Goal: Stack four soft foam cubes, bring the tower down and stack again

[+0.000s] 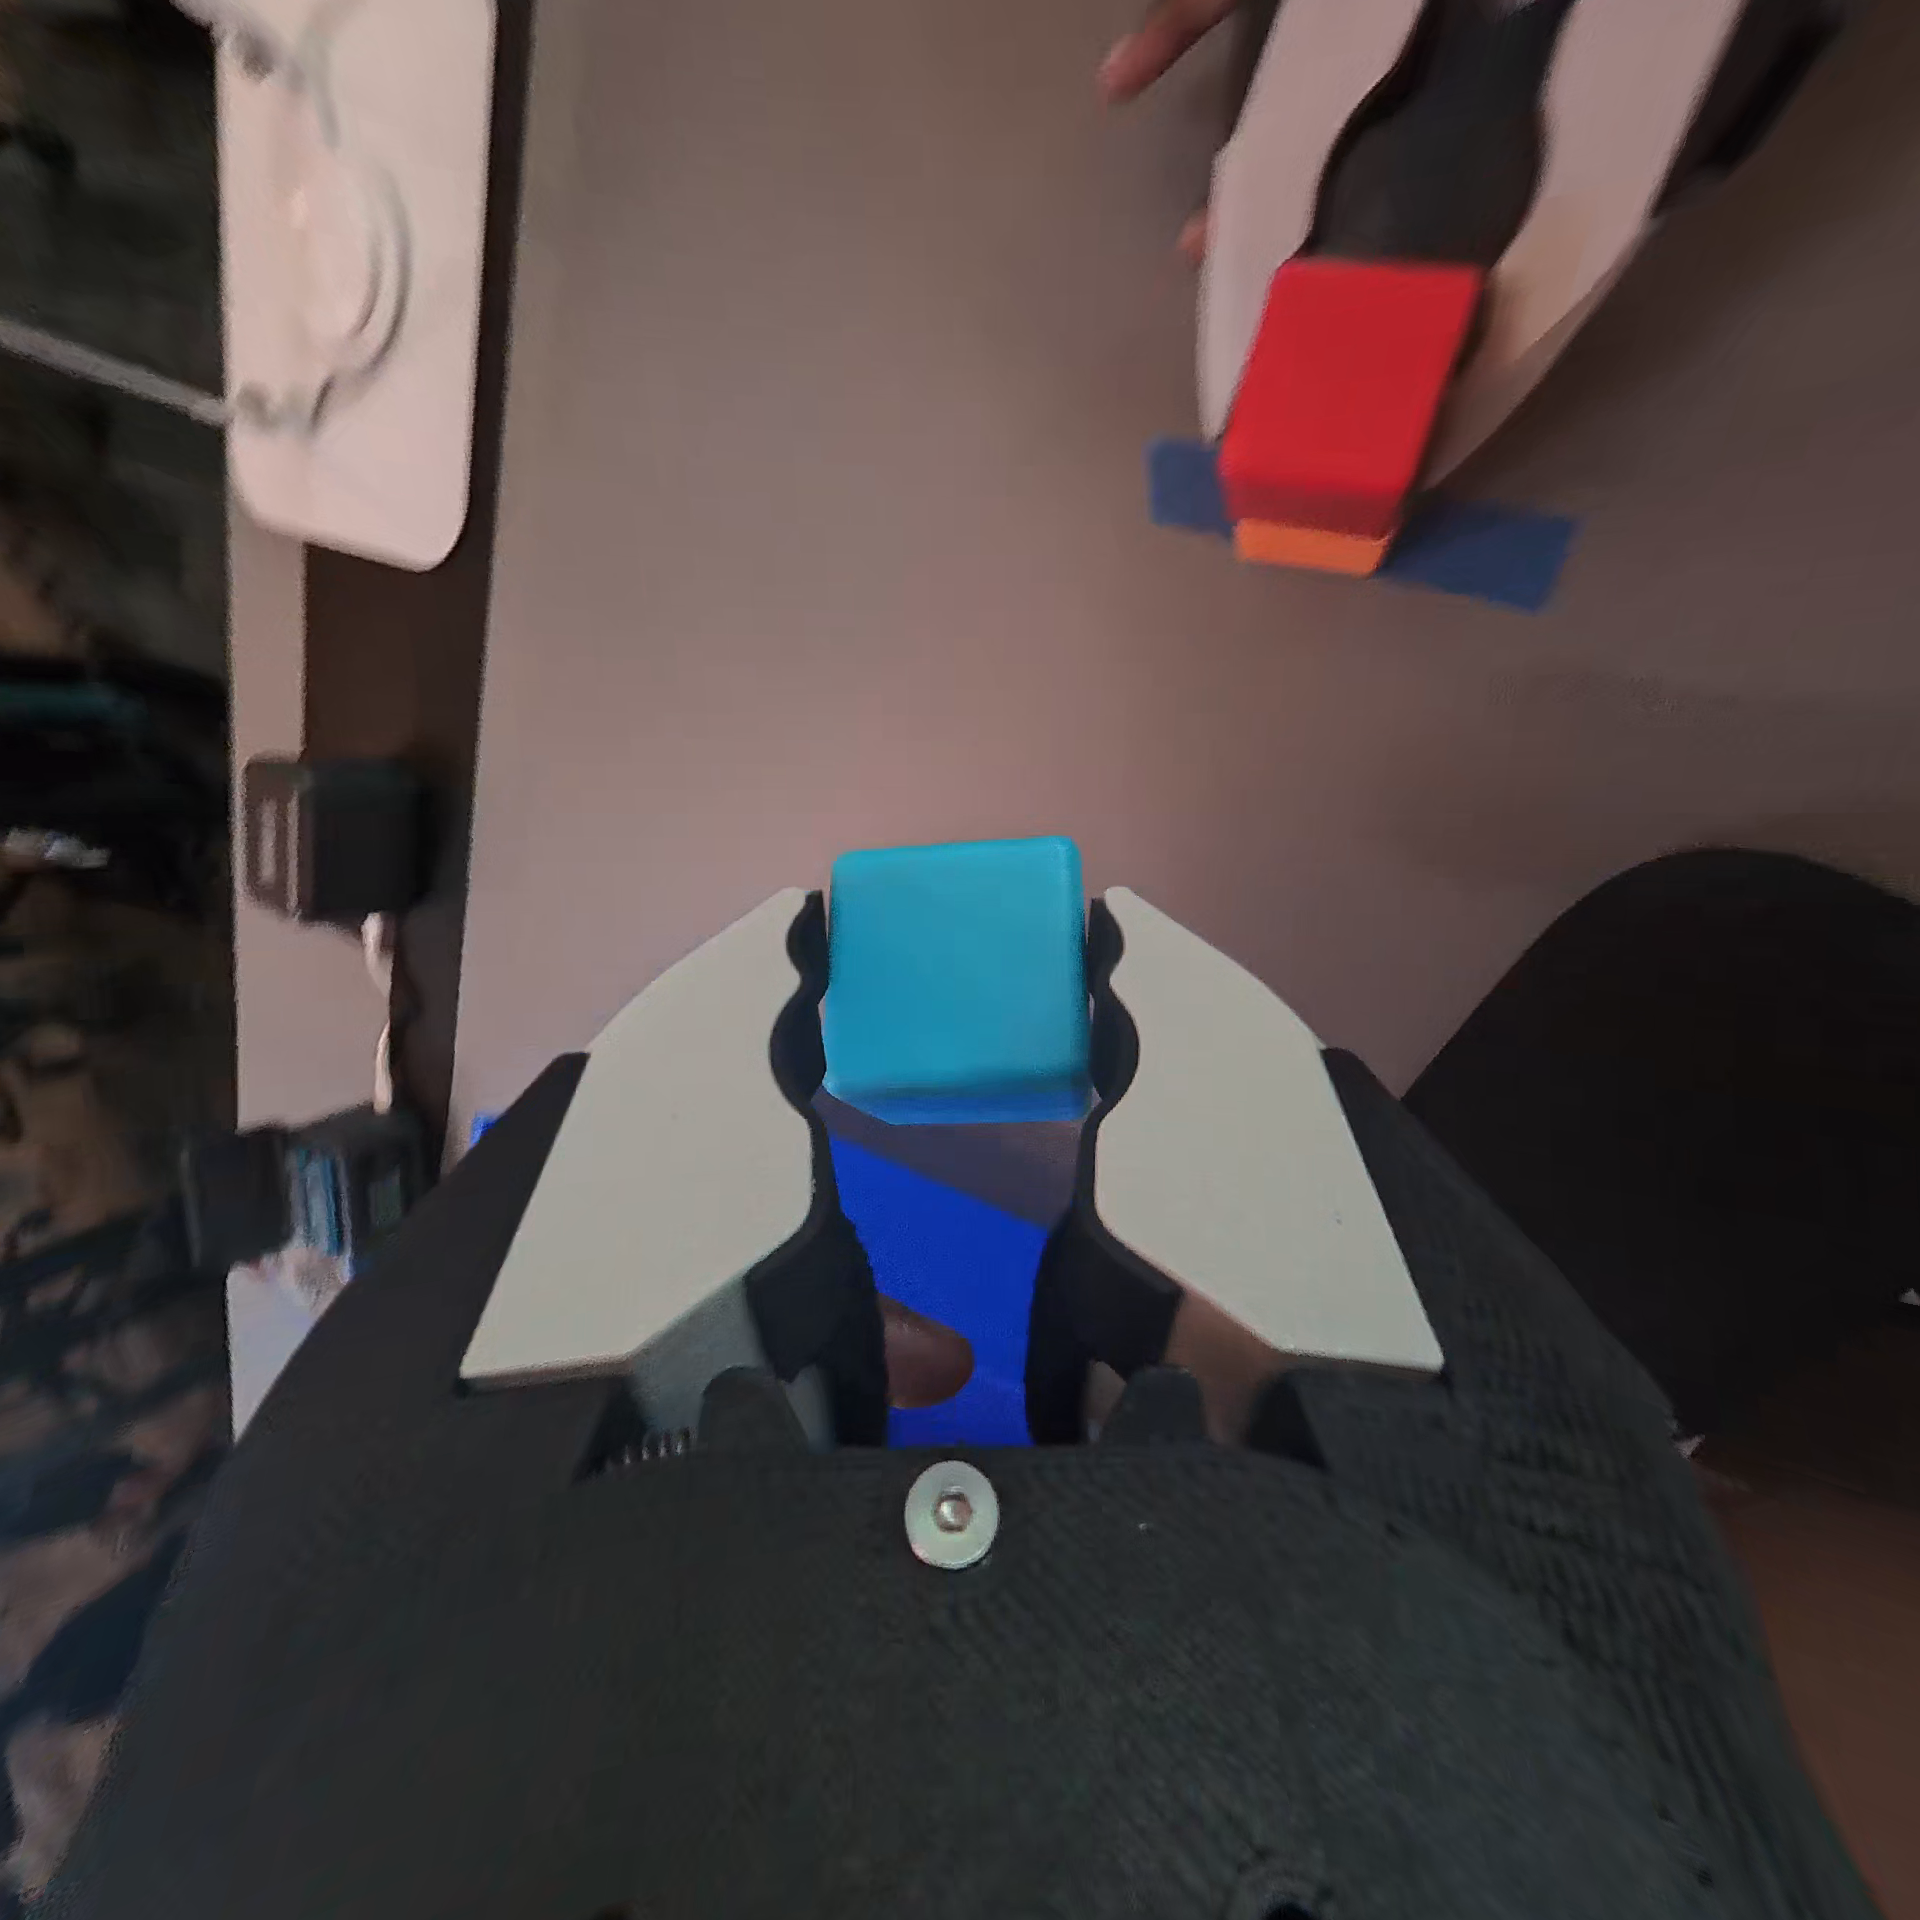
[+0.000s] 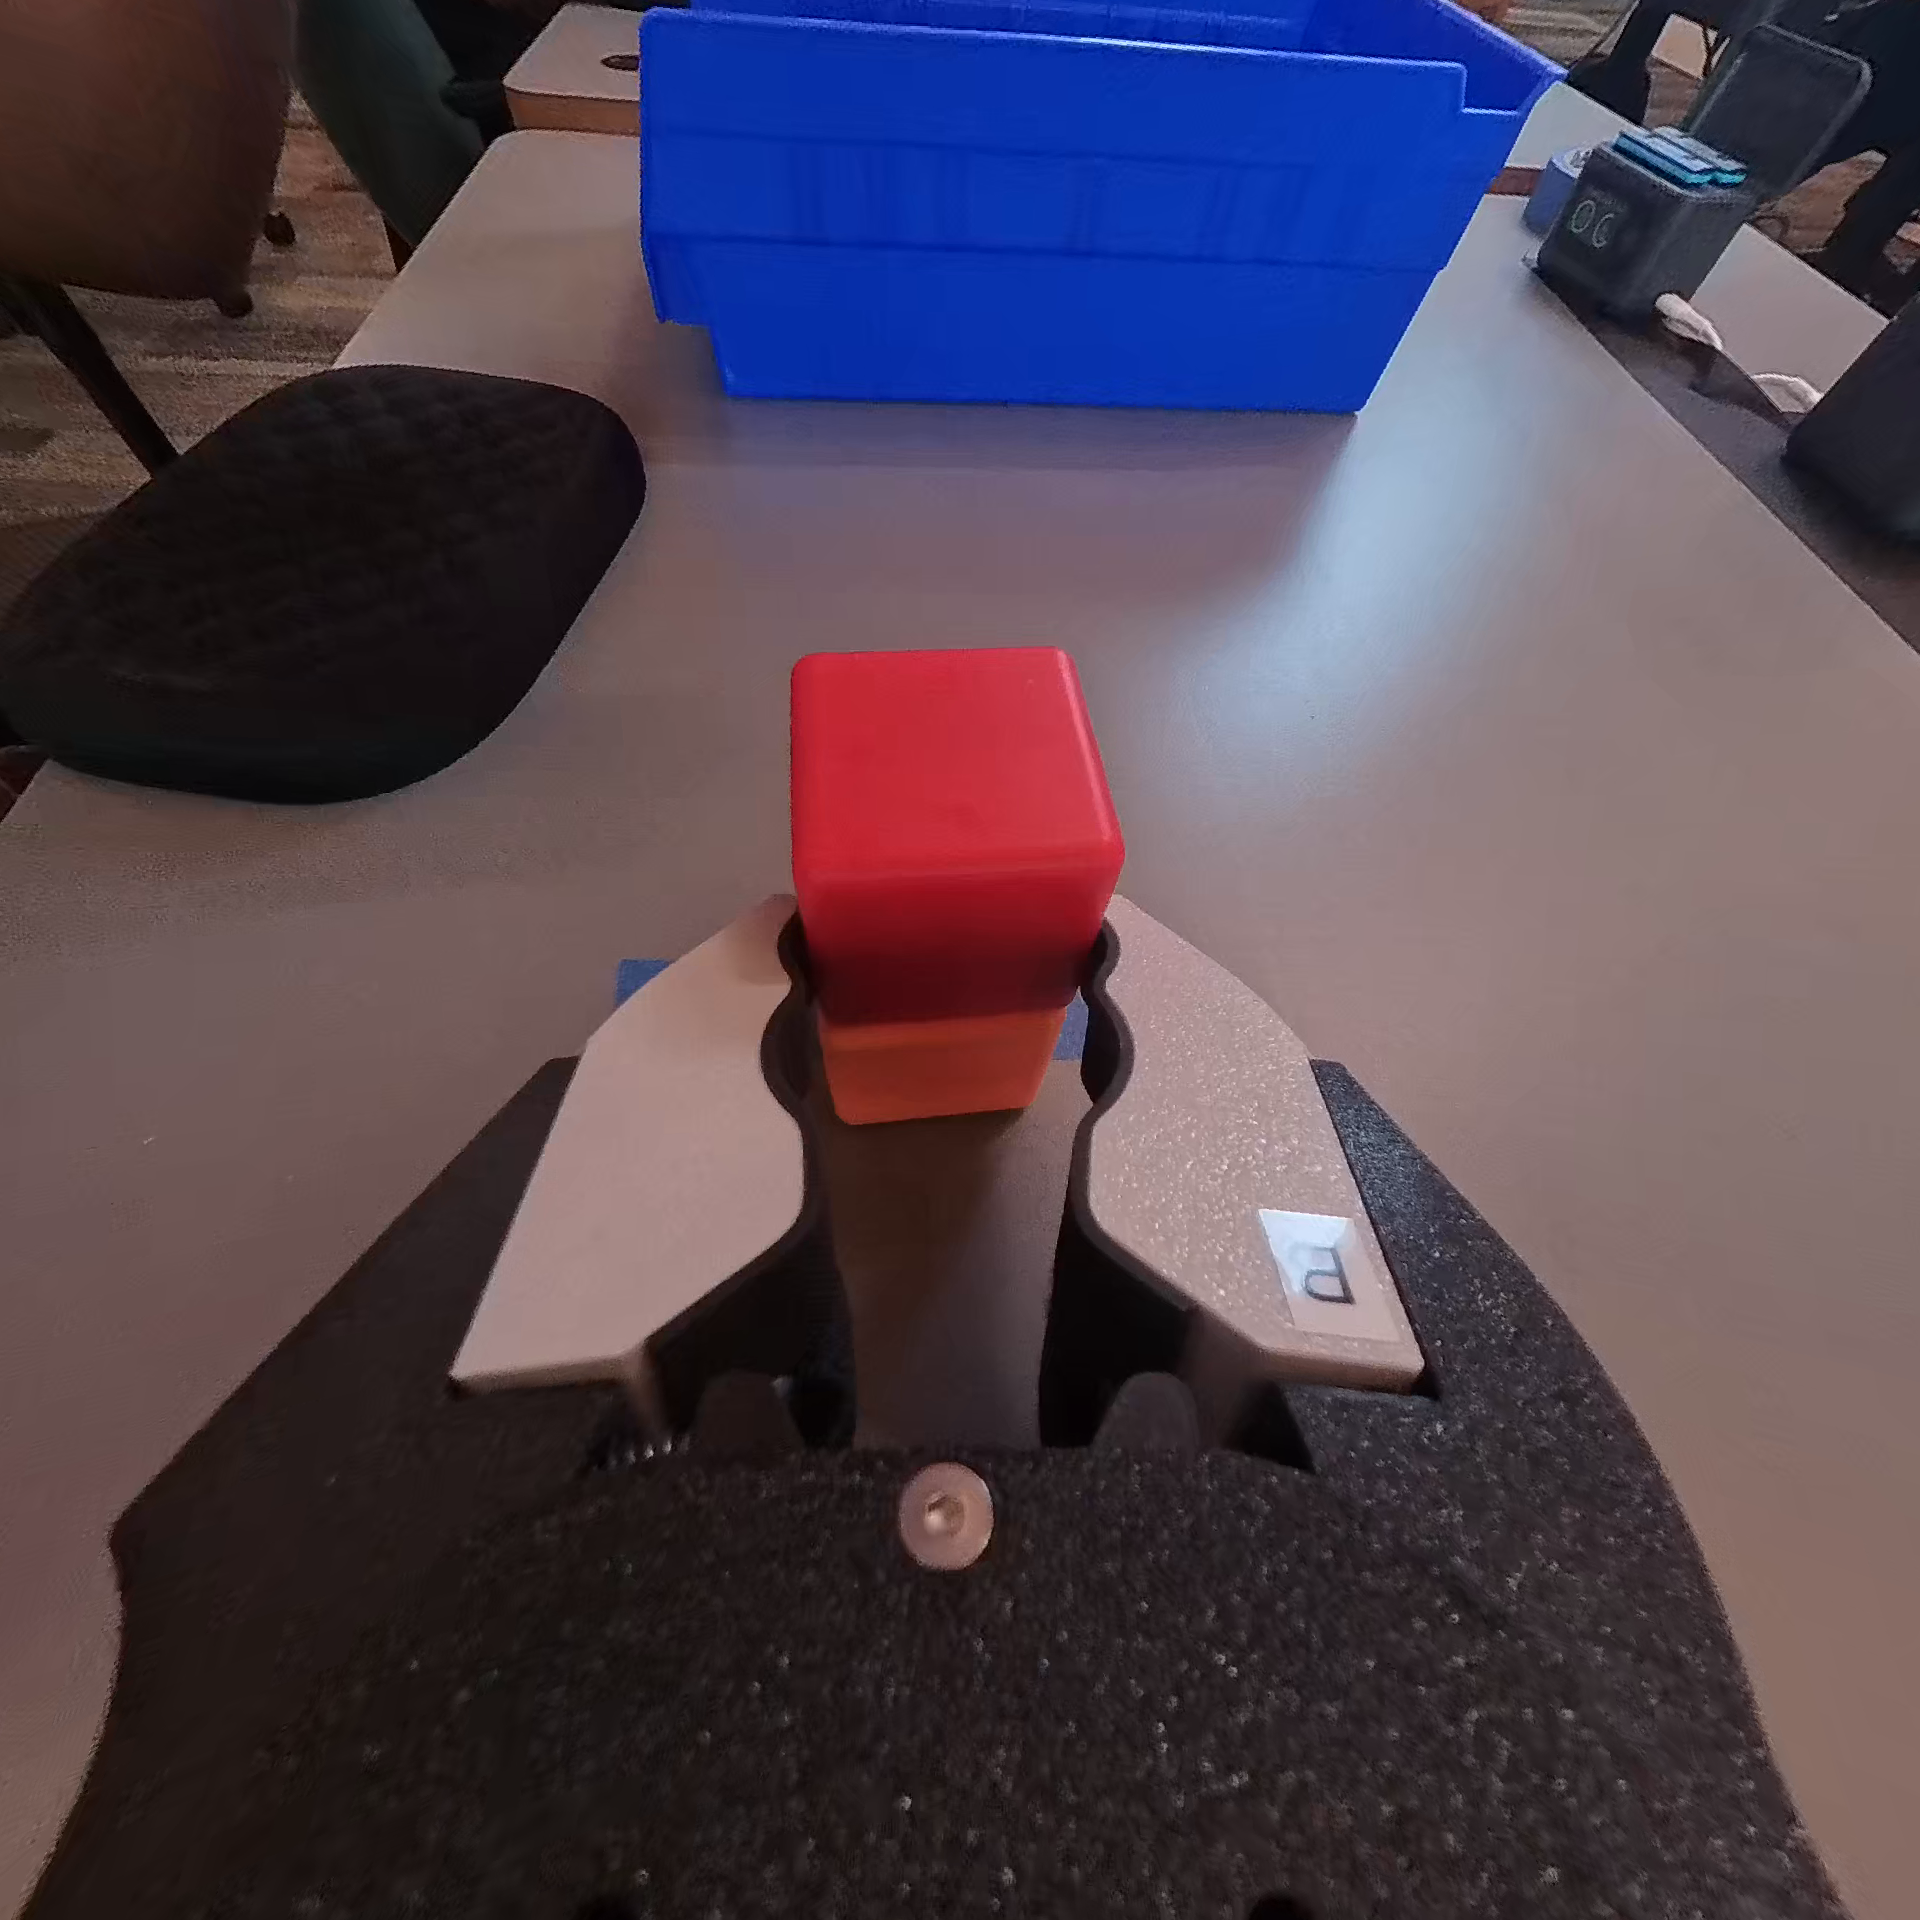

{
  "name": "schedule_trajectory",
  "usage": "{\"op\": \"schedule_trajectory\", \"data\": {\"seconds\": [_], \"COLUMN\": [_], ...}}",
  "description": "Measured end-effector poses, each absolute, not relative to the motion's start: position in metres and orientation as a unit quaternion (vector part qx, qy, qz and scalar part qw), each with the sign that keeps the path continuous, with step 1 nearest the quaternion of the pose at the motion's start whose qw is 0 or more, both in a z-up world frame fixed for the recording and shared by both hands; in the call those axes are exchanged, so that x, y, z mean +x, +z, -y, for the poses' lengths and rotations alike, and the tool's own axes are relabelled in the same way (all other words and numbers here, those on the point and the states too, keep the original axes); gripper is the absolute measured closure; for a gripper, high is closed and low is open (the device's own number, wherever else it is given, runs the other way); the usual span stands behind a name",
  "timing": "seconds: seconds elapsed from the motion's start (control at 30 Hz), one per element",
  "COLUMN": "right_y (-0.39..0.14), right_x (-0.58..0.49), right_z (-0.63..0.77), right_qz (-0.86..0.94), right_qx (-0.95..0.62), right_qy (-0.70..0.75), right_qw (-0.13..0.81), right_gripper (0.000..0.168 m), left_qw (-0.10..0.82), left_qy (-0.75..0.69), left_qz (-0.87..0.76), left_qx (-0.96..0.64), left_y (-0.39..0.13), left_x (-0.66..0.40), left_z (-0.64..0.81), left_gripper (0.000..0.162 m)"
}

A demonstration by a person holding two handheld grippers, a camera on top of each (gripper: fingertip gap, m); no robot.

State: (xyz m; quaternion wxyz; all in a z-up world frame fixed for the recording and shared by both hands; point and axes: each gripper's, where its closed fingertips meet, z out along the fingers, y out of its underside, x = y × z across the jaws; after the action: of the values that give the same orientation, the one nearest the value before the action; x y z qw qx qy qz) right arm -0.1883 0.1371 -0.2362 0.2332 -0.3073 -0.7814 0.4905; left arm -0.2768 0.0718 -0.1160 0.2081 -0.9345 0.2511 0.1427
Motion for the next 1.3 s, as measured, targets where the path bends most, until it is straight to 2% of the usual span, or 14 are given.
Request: {"op": "schedule_trajectory", "data": {"seconds": [0.17,0.27,0.5,0.6,0.93,1.3], "right_y": [-0.236,-0.236,-0.236,-0.236,-0.236,-0.237], "right_x": [-0.188,-0.188,-0.188,-0.188,-0.188,-0.189], "right_z": [-0.137,-0.137,-0.137,-0.137,-0.137,-0.137], "right_qz": [0.782,0.782,0.782,0.782,0.783,0.783], "right_qx": [-0.304,-0.305,-0.304,-0.303,-0.302,-0.305], "right_qy": [0.49,0.49,0.491,0.49,0.49,0.488], "right_qw": [0.236,0.235,0.234,0.235,0.237,0.235], "right_gripper": [0.119,0.119,0.119,0.119,0.119,0.119], "left_qw": [0.212,0.245,0.42,0.467,0.432,0.444], "left_qy": [0.065,0.029,-0.08,-0.111,-0.111,-0.101], "left_qz": [-0.31,-0.322,-0.318,-0.286,-0.319,-0.328], "left_qx": [-0.925,-0.914,-0.846,-0.829,-0.836,-0.828], "left_y": [-0.137,-0.14,-0.133,-0.139,-0.167,-0.168], "left_x": [-0.235,-0.215,-0.173,-0.175,-0.172,-0.171], "left_z": [-0.107,-0.125,-0.155,-0.159,-0.152,-0.153], "left_gripper": [0.114,0.114,0.114,0.114,0.114,0.114]}}
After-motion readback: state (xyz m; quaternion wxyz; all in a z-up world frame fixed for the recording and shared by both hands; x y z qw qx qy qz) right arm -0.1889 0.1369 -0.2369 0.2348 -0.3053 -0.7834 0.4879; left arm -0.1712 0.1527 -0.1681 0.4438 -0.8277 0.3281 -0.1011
